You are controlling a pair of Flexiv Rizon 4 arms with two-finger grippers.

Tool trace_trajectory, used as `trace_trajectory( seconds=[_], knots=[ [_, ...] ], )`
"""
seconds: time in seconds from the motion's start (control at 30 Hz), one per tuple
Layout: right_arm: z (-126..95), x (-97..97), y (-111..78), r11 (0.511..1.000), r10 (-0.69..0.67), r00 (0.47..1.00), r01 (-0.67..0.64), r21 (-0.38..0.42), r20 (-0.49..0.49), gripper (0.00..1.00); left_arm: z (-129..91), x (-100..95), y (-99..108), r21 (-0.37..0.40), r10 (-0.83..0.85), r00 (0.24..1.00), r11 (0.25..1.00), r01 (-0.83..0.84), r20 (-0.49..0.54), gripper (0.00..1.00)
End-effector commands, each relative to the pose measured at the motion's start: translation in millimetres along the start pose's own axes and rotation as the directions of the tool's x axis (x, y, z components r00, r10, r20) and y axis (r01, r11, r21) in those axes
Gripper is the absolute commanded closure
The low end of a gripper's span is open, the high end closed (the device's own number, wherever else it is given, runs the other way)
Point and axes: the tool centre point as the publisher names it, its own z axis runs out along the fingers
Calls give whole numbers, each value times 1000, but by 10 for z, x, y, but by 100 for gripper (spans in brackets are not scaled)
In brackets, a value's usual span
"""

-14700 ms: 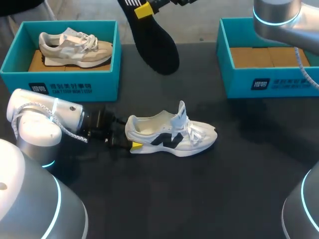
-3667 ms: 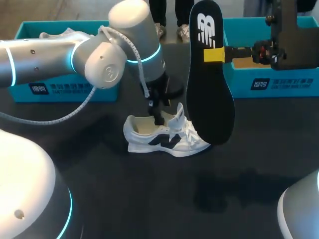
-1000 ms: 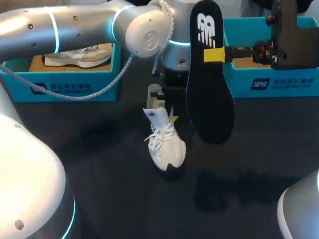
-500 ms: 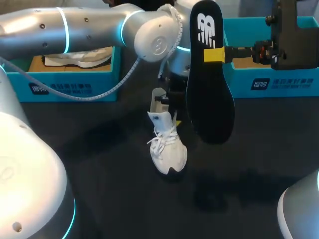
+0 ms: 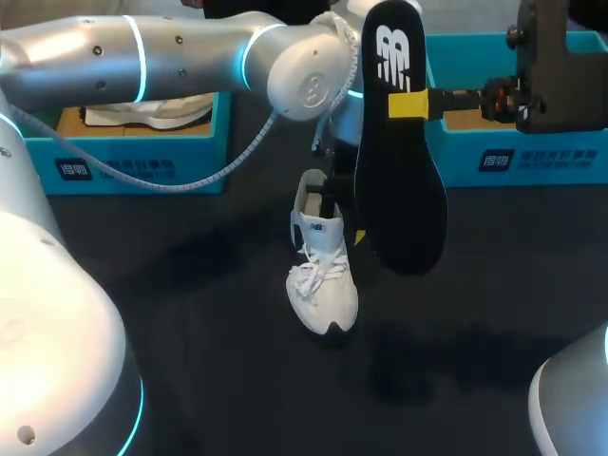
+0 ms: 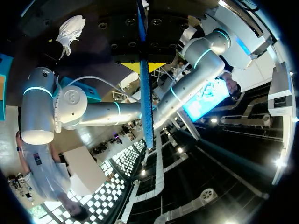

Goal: Take the shoe out of the shoebox, open the shoe tongue, remove and reinsert the insole, then place the shoe into the shoebox

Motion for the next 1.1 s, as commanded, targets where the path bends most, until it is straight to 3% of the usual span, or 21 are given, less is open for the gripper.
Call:
trace_trajectory(
  seconds=[0.03,0.27,0.5,0.73,1.1],
  knots=[
    [29,-14,10,1000,1,1000,-1,2,0,100,-164,146,-108,-49,-3,996,999,7,89,0],
    [29,-14,10,1000,1,1000,-1,2,0,100,-565,224,-102,-76,-14,956,996,38,294,0],
    [29,-14,10,1000,1,1000,-1,2,0,100,-894,338,-121,-124,0,869,990,71,495,0],
    [29,-14,10,1000,1,1000,-1,2,0,100,-1140,475,-179,-53,-18,740,996,72,672,0],
    [29,-14,10,1000,1,1000,-1,2,0,100,-1140,475,-179,-53,-18,740,996,72,672,0]
  ],
)
